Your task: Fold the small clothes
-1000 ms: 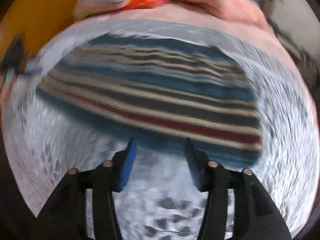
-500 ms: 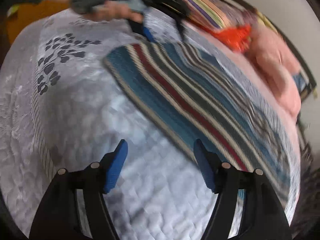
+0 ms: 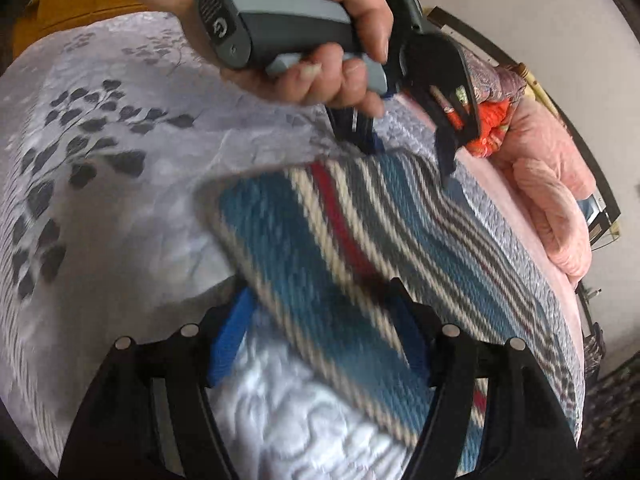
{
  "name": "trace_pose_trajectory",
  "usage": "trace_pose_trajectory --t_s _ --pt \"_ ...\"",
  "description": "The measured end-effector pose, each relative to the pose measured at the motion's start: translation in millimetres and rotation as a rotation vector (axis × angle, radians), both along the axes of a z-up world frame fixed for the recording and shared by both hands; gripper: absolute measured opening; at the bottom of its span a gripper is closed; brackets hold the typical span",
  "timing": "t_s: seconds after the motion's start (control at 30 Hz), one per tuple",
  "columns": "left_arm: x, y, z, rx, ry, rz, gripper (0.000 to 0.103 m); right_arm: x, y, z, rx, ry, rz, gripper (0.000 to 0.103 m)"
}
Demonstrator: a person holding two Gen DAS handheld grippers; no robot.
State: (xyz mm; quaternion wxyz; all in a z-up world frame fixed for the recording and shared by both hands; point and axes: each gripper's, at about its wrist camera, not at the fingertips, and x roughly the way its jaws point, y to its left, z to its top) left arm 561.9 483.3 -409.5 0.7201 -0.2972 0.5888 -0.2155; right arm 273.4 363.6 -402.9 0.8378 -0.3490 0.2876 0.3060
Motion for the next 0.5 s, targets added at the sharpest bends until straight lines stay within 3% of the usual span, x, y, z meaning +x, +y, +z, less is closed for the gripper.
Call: trace_pose_trajectory --t_s 0.23,0.5 --pt "6 2 -1 0.014 0.032 -0.003 0.043 14 12 2 0.018 -0.010 -0.026 0.062" --pt "13 -1 11 0.046 0.067 0.001 0.026 29 9 17 0.061 0.026 -0.066 0.030"
